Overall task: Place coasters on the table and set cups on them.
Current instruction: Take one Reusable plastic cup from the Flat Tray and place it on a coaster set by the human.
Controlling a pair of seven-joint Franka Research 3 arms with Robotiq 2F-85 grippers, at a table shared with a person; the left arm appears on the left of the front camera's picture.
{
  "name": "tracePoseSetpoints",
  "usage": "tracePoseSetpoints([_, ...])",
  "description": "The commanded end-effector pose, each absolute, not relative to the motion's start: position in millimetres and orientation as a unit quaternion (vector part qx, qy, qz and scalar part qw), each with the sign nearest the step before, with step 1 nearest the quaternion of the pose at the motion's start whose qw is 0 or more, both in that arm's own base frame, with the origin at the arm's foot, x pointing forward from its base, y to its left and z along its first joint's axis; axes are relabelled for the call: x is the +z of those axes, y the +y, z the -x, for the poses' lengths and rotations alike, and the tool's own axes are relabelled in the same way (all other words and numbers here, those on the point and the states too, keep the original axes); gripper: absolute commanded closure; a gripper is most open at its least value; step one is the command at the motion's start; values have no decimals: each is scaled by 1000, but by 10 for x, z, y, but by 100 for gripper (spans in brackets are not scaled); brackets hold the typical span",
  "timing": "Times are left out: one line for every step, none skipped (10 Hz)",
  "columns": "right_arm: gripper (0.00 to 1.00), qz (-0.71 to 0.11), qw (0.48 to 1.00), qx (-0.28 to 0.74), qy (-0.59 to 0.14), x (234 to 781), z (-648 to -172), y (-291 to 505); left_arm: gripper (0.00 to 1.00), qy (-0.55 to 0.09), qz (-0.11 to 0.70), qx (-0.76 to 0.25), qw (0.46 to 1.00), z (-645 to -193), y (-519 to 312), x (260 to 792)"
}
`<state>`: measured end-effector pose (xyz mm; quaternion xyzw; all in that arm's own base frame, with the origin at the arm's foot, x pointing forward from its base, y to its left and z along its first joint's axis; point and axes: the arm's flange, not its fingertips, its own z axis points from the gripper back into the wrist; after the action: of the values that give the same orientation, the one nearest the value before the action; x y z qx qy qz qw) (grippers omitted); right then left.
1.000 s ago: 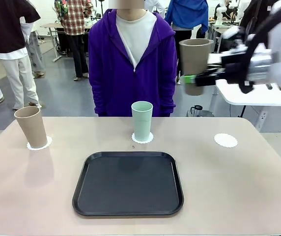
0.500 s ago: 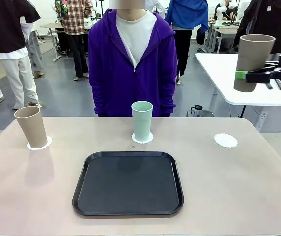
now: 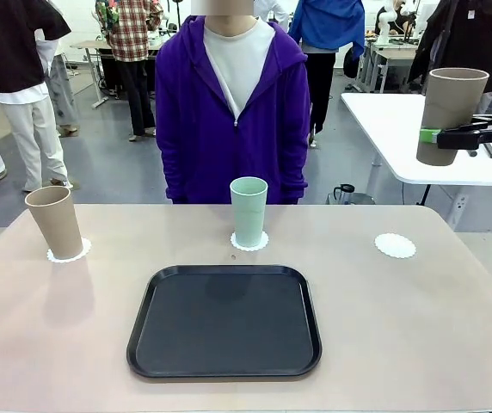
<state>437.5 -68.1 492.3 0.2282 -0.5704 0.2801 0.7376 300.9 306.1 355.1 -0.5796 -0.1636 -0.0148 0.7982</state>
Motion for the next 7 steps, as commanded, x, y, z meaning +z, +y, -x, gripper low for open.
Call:
tracePoseSetpoints([19,-224,735,279,-576,4968,-4324,-701,0,-164,580,-11,798,-2990,3065,3572])
tracePoseSetpoints([19,-224,735,279,-576,4968,-4324,-701,0,-164,580,-11,798,-2990,3065,3572])
tracePoseSetpoints([19,-224,735,279,-576,4968,-4324,-701,0,-164,580,-11,798,-2990,3065,3572])
tracePoseSetpoints([19,-224,735,279,-576,4968,-4324,-701,0,-164,580,-11,798,-2990,3065,3572])
tracePoseSetpoints([19,-224,735,279,-576,4968,-4324,-701,0,-164,580,-11,798,-2990,3065,3572])
tracePoseSetpoints([19,-224,735,279,-576,4968,-4324,-701,0,-164,580,-11,798,-2990,3065,3572])
tracePoseSetpoints([19,-225,735,280,-575,4971,-4355,-697,0,-164,580,-11,798,-2990,3065,3572])
